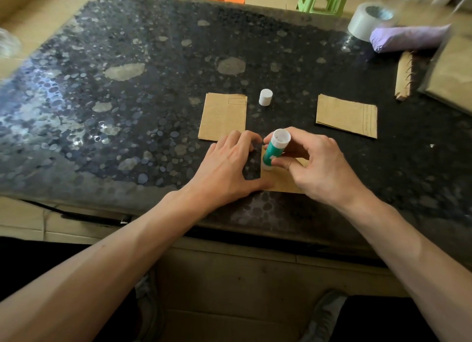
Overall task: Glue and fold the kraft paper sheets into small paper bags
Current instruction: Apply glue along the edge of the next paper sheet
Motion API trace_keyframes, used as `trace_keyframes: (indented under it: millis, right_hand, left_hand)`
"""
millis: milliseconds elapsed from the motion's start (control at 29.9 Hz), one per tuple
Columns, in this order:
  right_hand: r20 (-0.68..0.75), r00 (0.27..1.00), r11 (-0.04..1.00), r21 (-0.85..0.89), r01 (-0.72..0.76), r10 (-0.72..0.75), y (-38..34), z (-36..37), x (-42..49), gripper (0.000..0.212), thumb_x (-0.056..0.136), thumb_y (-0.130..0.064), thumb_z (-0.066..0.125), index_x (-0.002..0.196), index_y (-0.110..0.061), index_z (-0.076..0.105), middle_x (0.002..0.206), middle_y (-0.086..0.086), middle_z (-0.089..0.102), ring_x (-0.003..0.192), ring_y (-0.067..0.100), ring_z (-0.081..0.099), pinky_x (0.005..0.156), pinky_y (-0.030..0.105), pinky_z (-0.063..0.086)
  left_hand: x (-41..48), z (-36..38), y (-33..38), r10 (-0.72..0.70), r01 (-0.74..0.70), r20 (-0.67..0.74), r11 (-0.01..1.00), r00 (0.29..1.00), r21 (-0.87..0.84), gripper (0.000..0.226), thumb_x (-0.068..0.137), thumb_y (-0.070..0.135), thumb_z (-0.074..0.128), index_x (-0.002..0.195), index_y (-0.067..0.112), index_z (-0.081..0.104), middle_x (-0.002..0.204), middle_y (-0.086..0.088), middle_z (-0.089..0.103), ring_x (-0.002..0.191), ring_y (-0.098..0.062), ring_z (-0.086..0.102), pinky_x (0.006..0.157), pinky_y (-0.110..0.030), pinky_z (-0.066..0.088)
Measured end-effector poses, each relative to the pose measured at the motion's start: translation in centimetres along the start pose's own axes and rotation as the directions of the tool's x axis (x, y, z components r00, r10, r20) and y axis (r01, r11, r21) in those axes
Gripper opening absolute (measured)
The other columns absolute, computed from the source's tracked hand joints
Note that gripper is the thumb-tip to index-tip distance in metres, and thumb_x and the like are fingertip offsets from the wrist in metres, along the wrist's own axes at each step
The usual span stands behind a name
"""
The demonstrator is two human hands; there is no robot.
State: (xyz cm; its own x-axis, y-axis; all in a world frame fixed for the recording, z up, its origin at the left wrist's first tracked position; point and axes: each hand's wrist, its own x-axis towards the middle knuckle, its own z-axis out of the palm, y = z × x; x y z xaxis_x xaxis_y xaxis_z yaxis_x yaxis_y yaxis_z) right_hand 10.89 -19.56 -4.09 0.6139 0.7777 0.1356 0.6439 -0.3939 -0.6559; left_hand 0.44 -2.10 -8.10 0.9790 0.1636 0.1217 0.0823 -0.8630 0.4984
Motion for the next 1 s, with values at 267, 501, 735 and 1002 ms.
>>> trace_keyframes:
  millis: [267, 501, 735, 1002]
  right_hand:
    - [-0.097, 0.995, 0.997, -0.073, 0.0, -0.007, -0.3, 0.2, -0.2, 0.035, 0.087, -0.041, 0.08, 0.114, -0.021, 0.07, 0.104, -0.011, 0.074, 0.097, 0.004, 0.068, 0.088, 0.02, 0.055]
    - [-0.121, 0.993, 0.997, -0.08, -0.002, -0.008, 0.0, 0.9, -0.2, 0.033, 0.092, -0.023, 0.079, 0.123, -0.019, 0.067, 0.108, -0.009, 0.073, 0.102, 0.006, 0.069, 0.093, 0.026, 0.057]
    - [-0.144, 0.99, 0.995, -0.099, -0.007, -0.007, 0.1, 1.2, 0.5, 0.031, 0.093, -0.019, 0.078, 0.122, -0.017, 0.066, 0.109, -0.008, 0.073, 0.102, 0.003, 0.066, 0.088, 0.007, 0.046]
    - [-0.18, 0.983, 0.995, -0.099, 0.004, -0.022, 0.1, 1.4, 1.3, 0.027, 0.093, -0.019, 0.078, 0.117, -0.015, 0.067, 0.104, -0.008, 0.072, 0.098, 0.006, 0.067, 0.086, 0.015, 0.052]
  left_hand:
    - [0.0, -0.2, 0.1, -0.008, 0.008, 0.026, 1.0, 1.0, -0.002, 0.083, 0.072, 0.072, 0.064, 0.138, 0.027, 0.041, 0.117, 0.015, 0.038, 0.114, -0.011, 0.045, 0.096, -0.031, 0.037]
    - [0.0, -0.2, 0.2, -0.007, 0.007, 0.018, 1.0, 1.0, -0.003, 0.08, 0.073, 0.07, 0.067, 0.136, 0.028, 0.042, 0.117, 0.015, 0.039, 0.113, -0.011, 0.046, 0.095, -0.031, 0.039]
    - [0.0, -0.2, 0.2, -0.01, 0.01, 0.018, 1.0, 1.0, 0.007, 0.081, 0.072, 0.069, 0.068, 0.136, 0.027, 0.042, 0.116, 0.013, 0.041, 0.112, -0.013, 0.047, 0.095, -0.034, 0.041]
    - [0.0, -0.2, 0.2, -0.015, 0.015, 0.018, 1.0, 1.0, 0.004, 0.079, 0.072, 0.069, 0.067, 0.135, 0.027, 0.042, 0.116, 0.014, 0.04, 0.111, -0.012, 0.046, 0.094, -0.031, 0.038]
